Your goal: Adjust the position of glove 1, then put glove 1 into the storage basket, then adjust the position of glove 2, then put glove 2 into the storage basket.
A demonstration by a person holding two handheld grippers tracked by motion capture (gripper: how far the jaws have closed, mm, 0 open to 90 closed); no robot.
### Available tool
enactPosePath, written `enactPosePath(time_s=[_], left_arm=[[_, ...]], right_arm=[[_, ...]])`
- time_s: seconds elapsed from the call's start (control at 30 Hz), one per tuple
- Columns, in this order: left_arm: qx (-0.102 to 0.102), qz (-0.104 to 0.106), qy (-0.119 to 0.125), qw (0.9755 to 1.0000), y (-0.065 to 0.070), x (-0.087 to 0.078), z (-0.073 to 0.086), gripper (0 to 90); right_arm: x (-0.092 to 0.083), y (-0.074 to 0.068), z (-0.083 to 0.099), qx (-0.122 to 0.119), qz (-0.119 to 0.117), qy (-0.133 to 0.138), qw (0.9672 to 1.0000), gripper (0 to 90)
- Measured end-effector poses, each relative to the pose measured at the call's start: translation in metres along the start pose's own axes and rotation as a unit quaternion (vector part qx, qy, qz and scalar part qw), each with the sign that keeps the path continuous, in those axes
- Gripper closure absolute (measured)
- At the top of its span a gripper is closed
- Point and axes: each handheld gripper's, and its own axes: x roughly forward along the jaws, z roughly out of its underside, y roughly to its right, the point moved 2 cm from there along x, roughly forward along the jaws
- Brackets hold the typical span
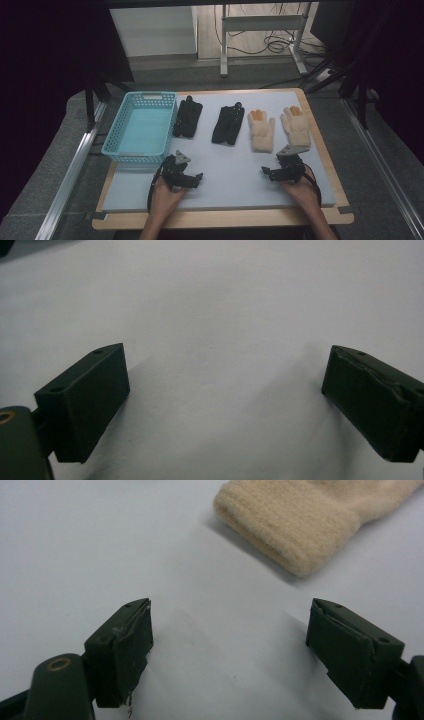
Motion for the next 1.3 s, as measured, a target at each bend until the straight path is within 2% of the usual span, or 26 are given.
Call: enactPosePath(time_s=[0.97,1.17,1.3], left_arm=[[0.000,0.000,0.001,1.0000,-0.0001,-0.0001,0.0002,5.7],[0.000,0.000,0.001,1.0000,-0.0001,0.0000,0.0002,5.7],[0.000,0.000,0.002,1.0000,0.0000,-0.0001,0.0002,5.7]], right_arm=[[0.0000,0.0001,-0.0003,0.002,0.001,-0.002,1.0000,16.9],[-0.0013,0.0001,-0.0011,0.005,-0.002,0.002,1.0000,17.3],[-0.0048,0.0002,-0.0096,0.008,-0.011,0.014,0.9998,18.2]])
